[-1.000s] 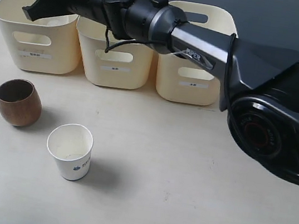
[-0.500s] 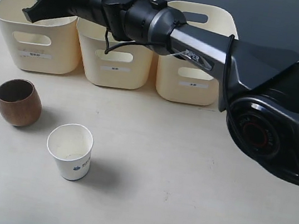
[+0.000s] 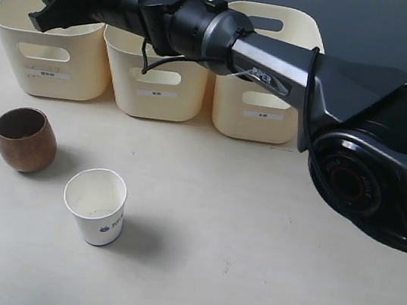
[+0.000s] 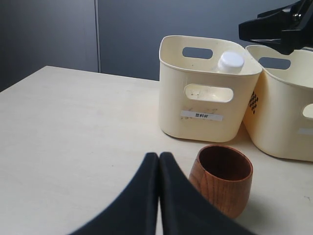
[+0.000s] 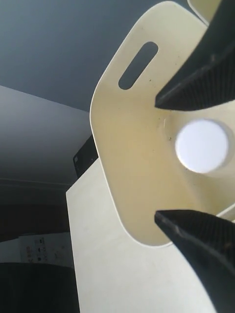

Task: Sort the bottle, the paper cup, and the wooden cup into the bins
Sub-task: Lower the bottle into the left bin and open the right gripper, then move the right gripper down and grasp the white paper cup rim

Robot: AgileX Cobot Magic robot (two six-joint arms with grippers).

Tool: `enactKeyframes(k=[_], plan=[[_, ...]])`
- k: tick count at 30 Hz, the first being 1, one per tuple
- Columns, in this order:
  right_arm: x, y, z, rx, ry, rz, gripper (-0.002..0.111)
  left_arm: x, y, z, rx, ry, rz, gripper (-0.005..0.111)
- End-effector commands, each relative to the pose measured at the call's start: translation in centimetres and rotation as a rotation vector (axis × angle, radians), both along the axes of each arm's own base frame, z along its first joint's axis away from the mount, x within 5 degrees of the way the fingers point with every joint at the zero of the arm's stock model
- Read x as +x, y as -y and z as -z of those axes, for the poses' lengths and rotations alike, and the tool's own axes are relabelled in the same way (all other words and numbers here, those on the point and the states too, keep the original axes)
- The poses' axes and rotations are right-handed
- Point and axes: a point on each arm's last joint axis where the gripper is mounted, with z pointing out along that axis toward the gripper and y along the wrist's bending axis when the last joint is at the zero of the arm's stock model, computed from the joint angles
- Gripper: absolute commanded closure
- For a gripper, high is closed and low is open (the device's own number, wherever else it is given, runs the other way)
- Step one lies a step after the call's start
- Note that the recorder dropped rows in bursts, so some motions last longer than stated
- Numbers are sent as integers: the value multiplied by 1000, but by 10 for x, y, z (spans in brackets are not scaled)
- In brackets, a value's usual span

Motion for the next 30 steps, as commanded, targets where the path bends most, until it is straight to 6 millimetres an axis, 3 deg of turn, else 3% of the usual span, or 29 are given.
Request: enactKeyframes(k=[1,8,12,18,23,27,30], plan=[[0,1,-7,13,6,-3,50,0,0,-2,3,13,3,107],[-5,0,-18,33,-1,-50,50,0,0,-2,3,13,3,107],[-18,1,-40,28,-17,-148,50,0,0,-2,3,13,3,107],[-51,31,-67,-371,-212,-241,51,0,0,-2,3,13,3,107],[-78,50,-75,-552,-392,-352,54,0,0,-2,3,13,3,107],[-95,51,-73,-656,-470,-404,54,0,0,-2,3,13,3,107],[-113,36,-68,-684,-470,-432,54,0,0,-2,3,13,3,107]])
